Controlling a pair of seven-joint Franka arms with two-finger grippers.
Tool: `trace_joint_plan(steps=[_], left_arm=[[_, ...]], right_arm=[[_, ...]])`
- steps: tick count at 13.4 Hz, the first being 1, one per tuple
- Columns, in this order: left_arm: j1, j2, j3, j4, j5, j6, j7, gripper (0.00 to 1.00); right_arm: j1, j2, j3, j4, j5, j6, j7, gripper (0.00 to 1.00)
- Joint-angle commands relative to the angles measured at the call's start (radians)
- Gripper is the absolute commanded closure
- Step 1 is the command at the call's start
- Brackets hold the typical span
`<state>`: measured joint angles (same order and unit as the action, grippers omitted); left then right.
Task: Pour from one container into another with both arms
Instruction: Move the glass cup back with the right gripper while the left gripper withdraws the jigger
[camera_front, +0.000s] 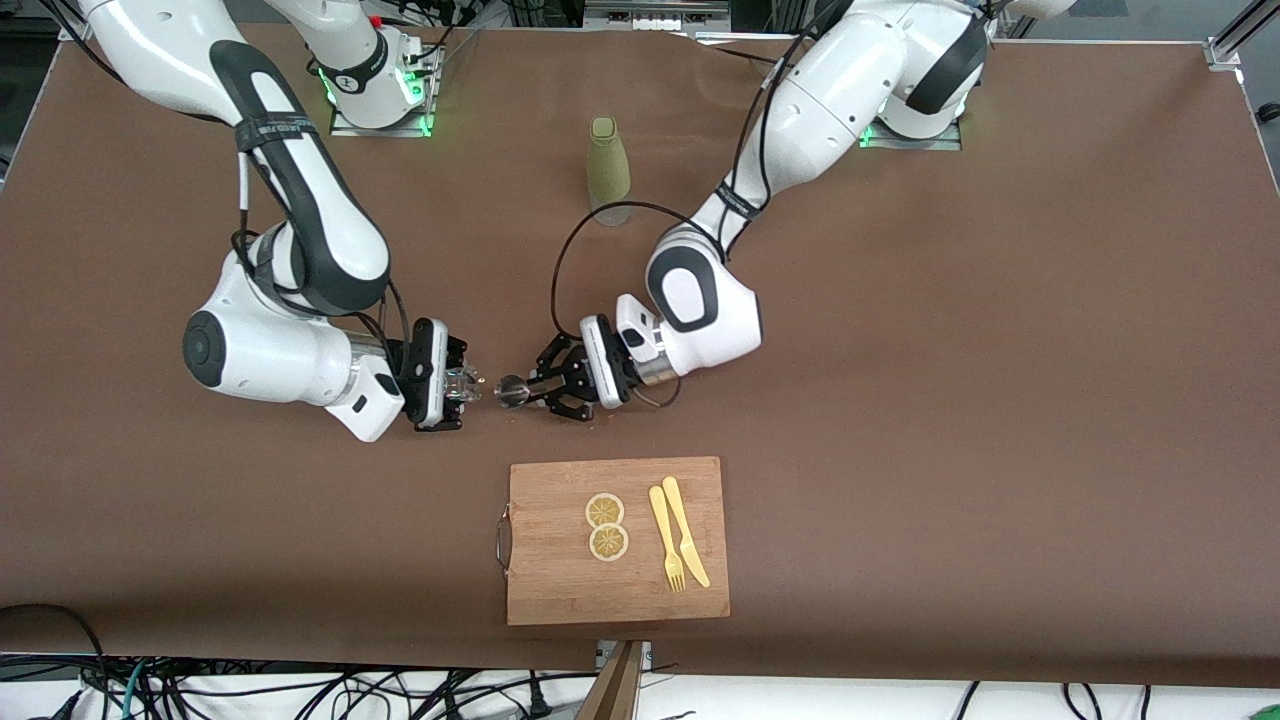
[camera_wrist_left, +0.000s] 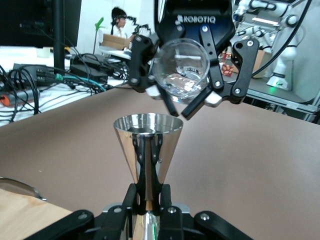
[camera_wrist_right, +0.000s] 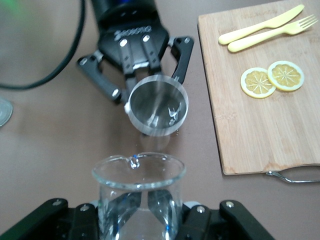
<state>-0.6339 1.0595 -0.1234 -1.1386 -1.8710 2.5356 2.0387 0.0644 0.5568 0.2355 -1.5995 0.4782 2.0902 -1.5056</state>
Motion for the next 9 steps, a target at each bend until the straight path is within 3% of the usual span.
trace_joint_plan(steps=[1,4,9], left_arm=[[0.098,-0.099,-0.007,-0.189,-0.025,-0.174,0.157,1.0],[0.205,-0.173,-0.01,-0.349,0.024,-0.318,0.285,1.0],[0.534,-0.312,-0.027,-0.478,0.54,-0.656,0.323,1.0]], right_arm=[[-0.061,-0.011,0.01,-0.034,0.112,-0.025,-0.131,1.0],[-0.115,-0.009,0.008,-0.039,0.175,-0.084,-0.237,1.0],[-0.178,0.021,0.007,-0.04,0.275,-0.125,-0.384,1.0]])
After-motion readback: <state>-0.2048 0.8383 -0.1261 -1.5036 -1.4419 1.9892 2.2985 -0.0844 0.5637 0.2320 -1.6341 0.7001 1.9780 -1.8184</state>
